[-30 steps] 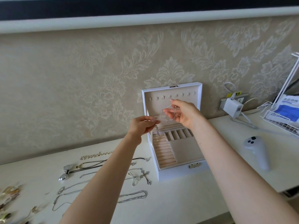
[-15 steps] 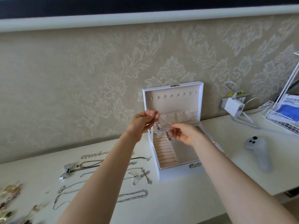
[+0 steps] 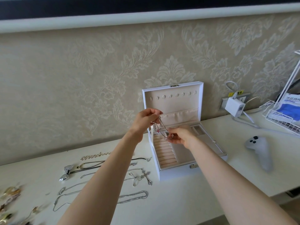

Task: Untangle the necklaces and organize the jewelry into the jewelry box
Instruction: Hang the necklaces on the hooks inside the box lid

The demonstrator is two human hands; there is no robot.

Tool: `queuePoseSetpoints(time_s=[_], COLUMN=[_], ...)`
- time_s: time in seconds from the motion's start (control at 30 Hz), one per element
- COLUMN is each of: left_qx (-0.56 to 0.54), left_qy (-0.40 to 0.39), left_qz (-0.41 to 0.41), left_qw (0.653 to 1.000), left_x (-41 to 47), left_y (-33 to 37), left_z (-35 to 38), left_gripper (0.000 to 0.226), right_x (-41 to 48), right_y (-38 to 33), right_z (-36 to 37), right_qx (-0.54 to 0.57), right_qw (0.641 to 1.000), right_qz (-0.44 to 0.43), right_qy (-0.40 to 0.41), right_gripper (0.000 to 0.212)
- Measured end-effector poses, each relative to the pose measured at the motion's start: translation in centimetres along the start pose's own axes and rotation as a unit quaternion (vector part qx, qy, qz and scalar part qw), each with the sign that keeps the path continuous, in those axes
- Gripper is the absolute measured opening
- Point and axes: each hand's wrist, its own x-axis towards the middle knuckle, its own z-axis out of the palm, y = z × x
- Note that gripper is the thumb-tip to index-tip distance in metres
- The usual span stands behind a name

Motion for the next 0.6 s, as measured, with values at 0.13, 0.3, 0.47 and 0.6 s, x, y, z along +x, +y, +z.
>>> queuePoseSetpoints(time_s=[0.13, 0.3, 0.47, 0.6], left_qx=[0.026, 0.059, 0.157, 0.314], left_qy=[-0.014, 0.014, 0.082, 0.15], left_qz=[0.001, 0.05, 0.078, 0.079], left_qw=[1.0, 0.997, 0.981, 0.934], left_x=[-0.1, 0.6, 2.5, 3.4], left_y=[0.1, -0.1, 0.0, 0.9], left_z=[-0.2, 0.2, 0.5, 0.2], left_gripper=[0.011, 0.011, 0.021, 0.016], right_x=[0.2, -0.9, -0.3, 0.7], right_y=[0.0, -2.2, -3.2, -3.8], right_z=[0.0, 1.1, 2.4, 2.8], right_qx=[-0.117, -0.08, -0.093, -0.079], right_qw=[0.989, 0.977, 0.972, 0.971], right_qz=[-0.058, -0.196, -0.196, -0.203], right_qy=[0.065, -0.042, -0.087, -0.099], right_gripper=[0.004, 0.047, 0.038, 0.026])
